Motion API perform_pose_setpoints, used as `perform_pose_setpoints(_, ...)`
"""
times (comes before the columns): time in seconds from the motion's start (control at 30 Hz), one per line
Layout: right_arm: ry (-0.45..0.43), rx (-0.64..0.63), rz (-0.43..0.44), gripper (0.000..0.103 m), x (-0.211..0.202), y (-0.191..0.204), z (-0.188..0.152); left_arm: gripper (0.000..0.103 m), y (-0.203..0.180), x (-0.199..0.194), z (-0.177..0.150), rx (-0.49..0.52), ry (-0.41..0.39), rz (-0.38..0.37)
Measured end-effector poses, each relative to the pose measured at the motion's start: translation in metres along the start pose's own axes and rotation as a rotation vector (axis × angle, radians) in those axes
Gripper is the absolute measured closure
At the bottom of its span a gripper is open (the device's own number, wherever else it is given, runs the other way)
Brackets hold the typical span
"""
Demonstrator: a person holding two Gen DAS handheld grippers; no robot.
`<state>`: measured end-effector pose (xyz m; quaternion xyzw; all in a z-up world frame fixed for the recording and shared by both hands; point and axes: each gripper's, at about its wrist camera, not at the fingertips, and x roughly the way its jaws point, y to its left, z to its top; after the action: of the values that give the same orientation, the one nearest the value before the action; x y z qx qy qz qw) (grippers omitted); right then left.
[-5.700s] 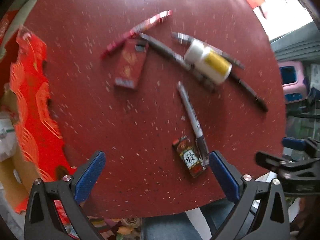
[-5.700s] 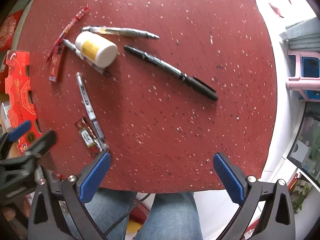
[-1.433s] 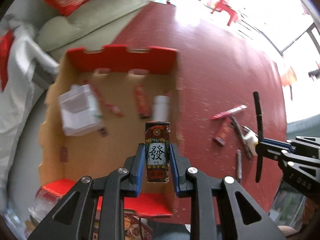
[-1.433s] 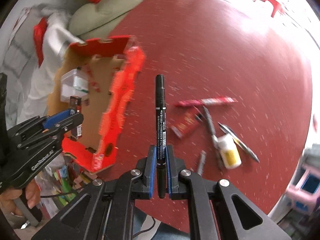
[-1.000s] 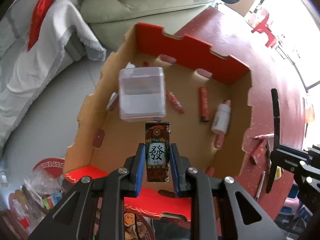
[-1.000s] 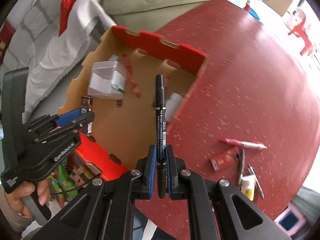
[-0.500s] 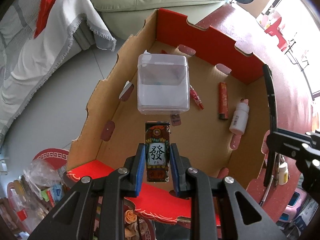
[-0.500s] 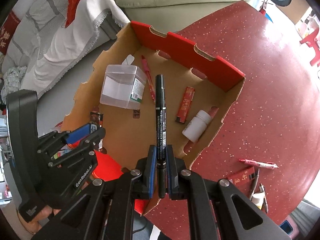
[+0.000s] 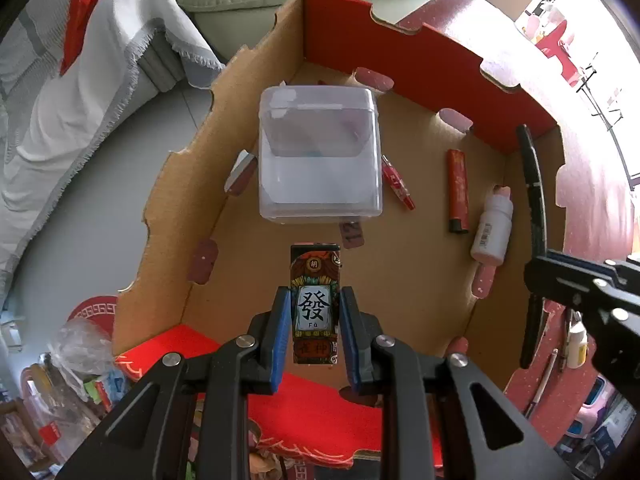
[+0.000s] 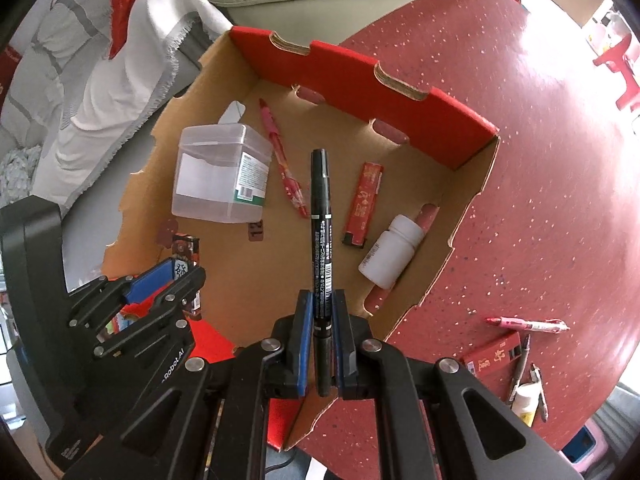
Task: Organize rigid objects
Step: 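Carry the printed packet and black marker over the cardboard tray box, then open the left tool dropping the packet while the right tool releases the marker, then move both tools back over the table toward the silver pen and pill bottle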
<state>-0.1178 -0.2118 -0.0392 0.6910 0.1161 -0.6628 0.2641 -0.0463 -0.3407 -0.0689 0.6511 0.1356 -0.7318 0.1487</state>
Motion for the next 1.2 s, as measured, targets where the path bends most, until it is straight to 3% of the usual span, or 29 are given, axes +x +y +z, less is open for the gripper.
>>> perform_pose_setpoints(0.53, 0.042, 0.014, -0.035, 0.092, 0.031, -0.002, 0.007, 0.075, -0.008, 0.017, 0.005, 0.046, 0.037, 0.01)
perform_pose_setpoints(0.57, 0.04, 0.003, -0.044, 0.092, 0.031, 0.0, 0.007, 0.072, -0.008, 0.017, 0.005, 0.046, 0.039, 0.011)
perform_pose_setpoints(0.63, 0.033, -0.017, -0.061, 0.092, 0.03, 0.005, 0.007, 0.035, -0.006, 0.017, 0.006, 0.036, 0.033, 0.004)
perform_pose_setpoints(0.7, 0.031, -0.037, -0.063, 0.092, 0.029, 0.009, 0.006, 0.018, -0.003, 0.012, 0.007, 0.017, 0.006, 0.004)
perform_pose_setpoints(0.73, 0.032, -0.046, -0.064, 0.091, 0.028, 0.01, 0.006, 0.018, -0.001, 0.01, 0.007, 0.01, -0.006, 0.005)
perform_pose_setpoints(0.77, 0.029, -0.058, -0.067, 0.087, 0.027, 0.013, 0.007, 0.018, 0.0, 0.009, 0.008, 0.011, -0.003, 0.024)
perform_pose_setpoints(0.8, 0.023, -0.065, -0.087, 0.075, 0.025, 0.014, 0.006, 0.017, 0.001, 0.01, 0.008, 0.012, 0.005, 0.042)
perform_pose_setpoints(0.83, 0.016, -0.069, -0.11, 0.054, 0.023, 0.014, 0.006, 0.01, 0.004, 0.013, 0.008, 0.013, 0.027, 0.049)
perform_pose_setpoints(0.87, -0.001, -0.073, -0.147, 0.041, 0.019, 0.014, 0.006, 0.007, 0.006, 0.016, 0.009, 0.008, 0.052, 0.03)
perform_pose_setpoints(0.9, -0.023, -0.073, -0.15, 0.009, 0.014, 0.013, 0.006, 0.003, 0.009, 0.017, 0.009, -0.004, 0.06, 0.003)
perform_pose_setpoints(0.93, -0.053, -0.071, -0.137, 0.001, 0.007, 0.011, 0.006, 0.0, 0.012, 0.016, 0.009, -0.02, 0.06, -0.019)
perform_pose_setpoints(1.07, -0.092, -0.063, -0.111, 0.001, -0.013, 0.008, 0.005, 0.0, 0.013, 0.008, 0.009, -0.048, 0.025, -0.028)
perform_pose_setpoints(1.2, -0.107, -0.025, -0.11, 0.001, -0.026, -0.005, -0.003, 0.0, 0.005, 0.0, 0.007, -0.011, 0.014, -0.038)
